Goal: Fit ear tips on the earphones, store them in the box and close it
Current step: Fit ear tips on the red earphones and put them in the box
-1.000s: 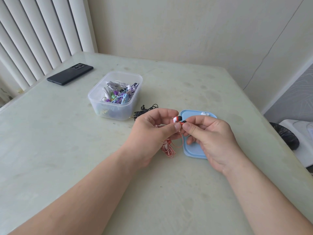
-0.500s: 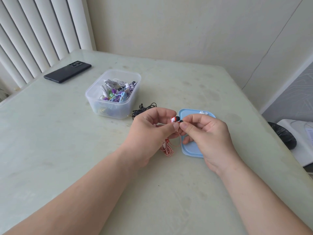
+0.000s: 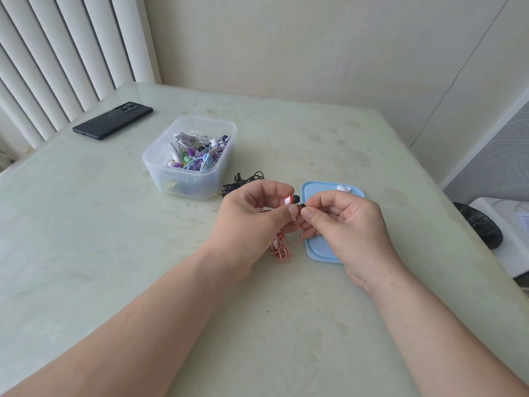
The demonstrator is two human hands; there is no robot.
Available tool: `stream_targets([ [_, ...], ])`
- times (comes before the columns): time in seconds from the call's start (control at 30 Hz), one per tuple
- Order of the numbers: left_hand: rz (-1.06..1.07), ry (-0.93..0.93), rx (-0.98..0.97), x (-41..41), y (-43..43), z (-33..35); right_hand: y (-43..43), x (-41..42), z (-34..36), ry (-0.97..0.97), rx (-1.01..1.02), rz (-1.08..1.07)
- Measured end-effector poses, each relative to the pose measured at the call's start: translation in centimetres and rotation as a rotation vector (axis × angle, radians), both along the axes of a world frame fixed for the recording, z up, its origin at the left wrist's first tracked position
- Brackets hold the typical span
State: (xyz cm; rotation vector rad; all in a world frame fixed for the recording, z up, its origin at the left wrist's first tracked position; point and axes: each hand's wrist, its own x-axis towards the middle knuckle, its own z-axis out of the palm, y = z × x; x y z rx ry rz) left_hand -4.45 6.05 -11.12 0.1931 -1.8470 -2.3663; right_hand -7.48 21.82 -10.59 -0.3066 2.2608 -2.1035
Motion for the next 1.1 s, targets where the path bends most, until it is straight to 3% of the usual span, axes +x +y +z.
stream_targets([
  [0.3,0.006,-0.004,0.034,-0.04,-0.04,0.11,-0.33,0.37,0.14,-0.004,-0.086,-0.038],
  [0.83,0.000,0.002,-0.015,0.24,-0.02,0.22,-0.07,0.19,0.09,0.025,0.045,0.023],
  [1.1,0.004,0.007,0.002,0.13,0.02,0.24,-0.32,0.36,-0.03,-0.003,-0.027,-0.045],
])
